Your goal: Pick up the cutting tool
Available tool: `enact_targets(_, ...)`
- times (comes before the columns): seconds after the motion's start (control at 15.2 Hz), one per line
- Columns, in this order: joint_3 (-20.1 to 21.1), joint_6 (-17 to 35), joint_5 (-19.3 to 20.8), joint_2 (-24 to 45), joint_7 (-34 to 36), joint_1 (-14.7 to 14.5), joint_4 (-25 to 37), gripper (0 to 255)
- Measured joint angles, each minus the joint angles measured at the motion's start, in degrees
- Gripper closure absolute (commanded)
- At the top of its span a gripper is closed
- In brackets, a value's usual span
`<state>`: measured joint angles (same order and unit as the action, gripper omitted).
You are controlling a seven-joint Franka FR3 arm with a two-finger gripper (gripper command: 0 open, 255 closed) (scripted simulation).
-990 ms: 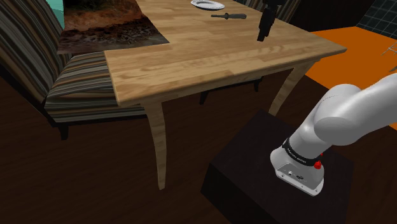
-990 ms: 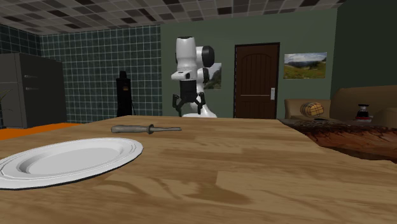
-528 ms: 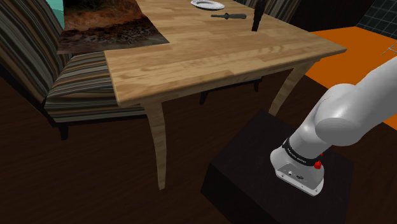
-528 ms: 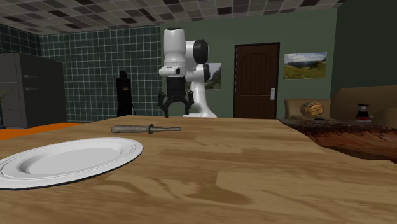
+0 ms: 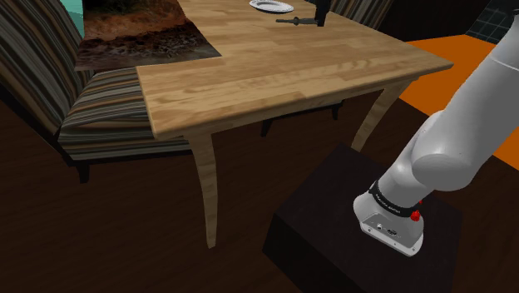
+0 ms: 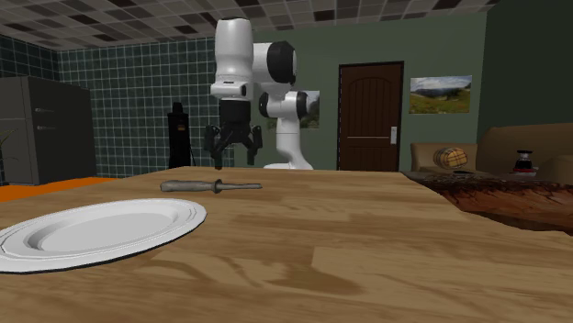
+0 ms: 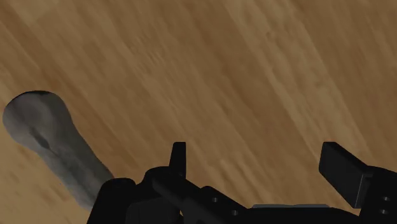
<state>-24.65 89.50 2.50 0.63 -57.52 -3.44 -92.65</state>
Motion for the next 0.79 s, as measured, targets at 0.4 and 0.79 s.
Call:
enact_targets(0.4,-0.55,-4.71,-5.67,16.13,-13.07,3.8,21.32,0)
enact_targets(0.79,0.23,-5.15,-7.85,22.9,-17.58,5.95,28.94,0)
